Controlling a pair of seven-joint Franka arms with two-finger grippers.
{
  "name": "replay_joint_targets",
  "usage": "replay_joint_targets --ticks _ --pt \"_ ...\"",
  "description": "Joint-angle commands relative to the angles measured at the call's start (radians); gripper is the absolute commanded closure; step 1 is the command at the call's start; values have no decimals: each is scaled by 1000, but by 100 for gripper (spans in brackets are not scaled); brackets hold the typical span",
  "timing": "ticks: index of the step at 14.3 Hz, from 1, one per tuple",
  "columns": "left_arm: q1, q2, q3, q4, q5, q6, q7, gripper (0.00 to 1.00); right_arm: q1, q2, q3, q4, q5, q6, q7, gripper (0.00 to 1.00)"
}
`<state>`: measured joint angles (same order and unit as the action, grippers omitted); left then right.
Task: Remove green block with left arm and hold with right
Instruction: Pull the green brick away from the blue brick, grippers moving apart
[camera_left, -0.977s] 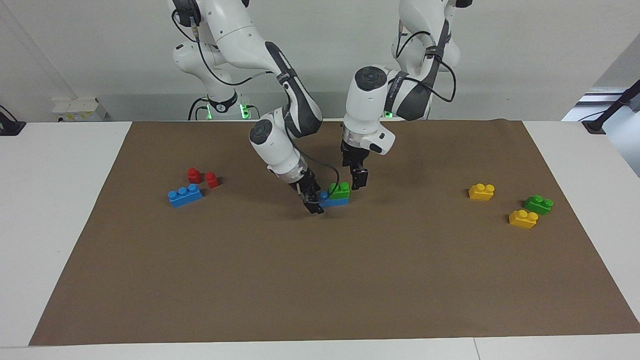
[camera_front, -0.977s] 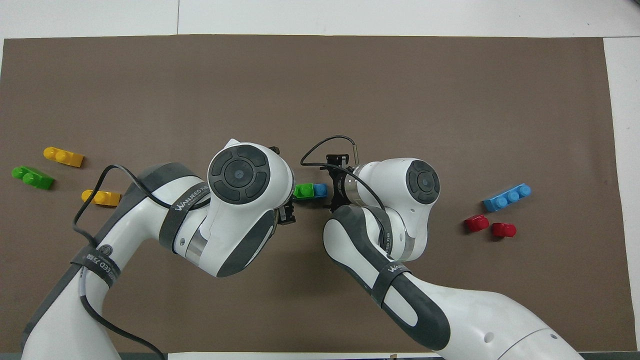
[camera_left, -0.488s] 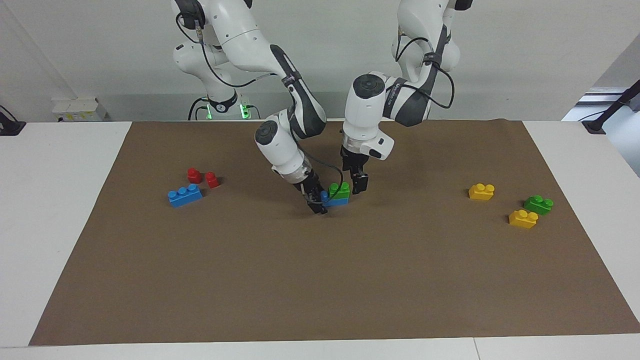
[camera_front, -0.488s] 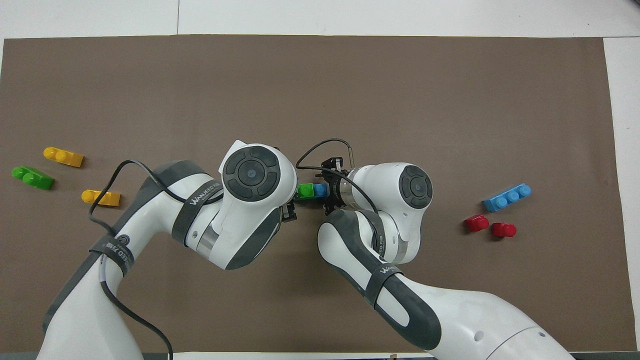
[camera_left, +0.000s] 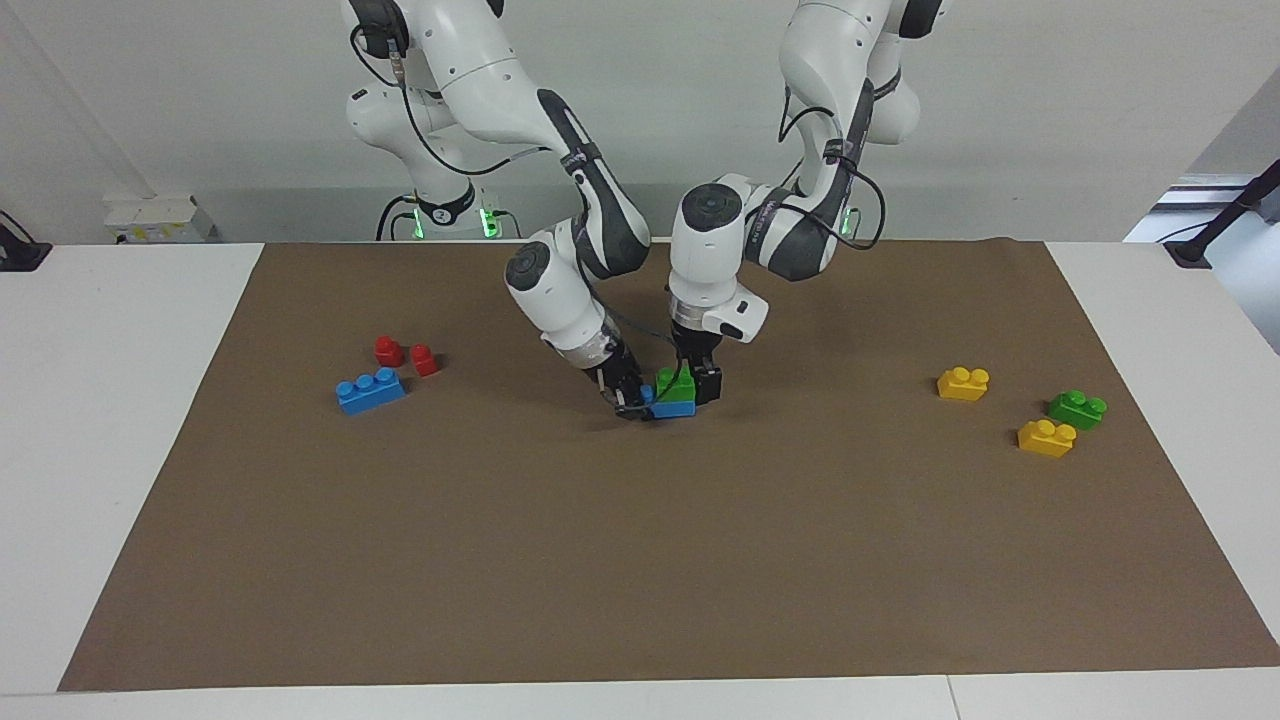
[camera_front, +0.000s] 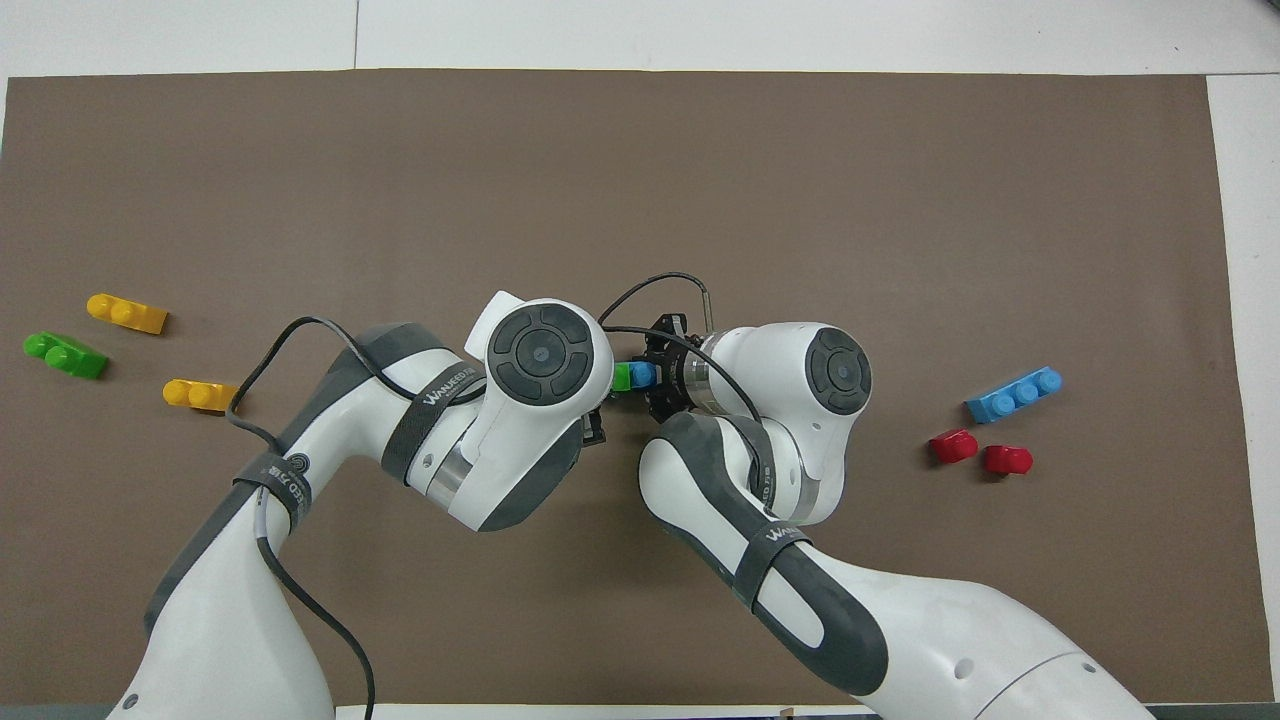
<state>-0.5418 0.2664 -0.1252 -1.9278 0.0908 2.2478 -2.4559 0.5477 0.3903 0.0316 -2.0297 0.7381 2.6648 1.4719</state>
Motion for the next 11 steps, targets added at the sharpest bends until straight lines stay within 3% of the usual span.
replay_joint_targets --ticks 1,9,10,11 --pt "-15 -3 15 -22 30 35 -31 0 -6 7 4 5 24 10 2 100" --pt "-40 2 15 -25 32 56 -34 0 -6 7 4 5 24 12 4 100" --pt "-40 2 15 -27 33 56 -35 8 -5 7 4 5 24 12 4 100" --pt "-41 2 15 -27 44 56 -35 28 -5 7 4 5 24 12 4 100"
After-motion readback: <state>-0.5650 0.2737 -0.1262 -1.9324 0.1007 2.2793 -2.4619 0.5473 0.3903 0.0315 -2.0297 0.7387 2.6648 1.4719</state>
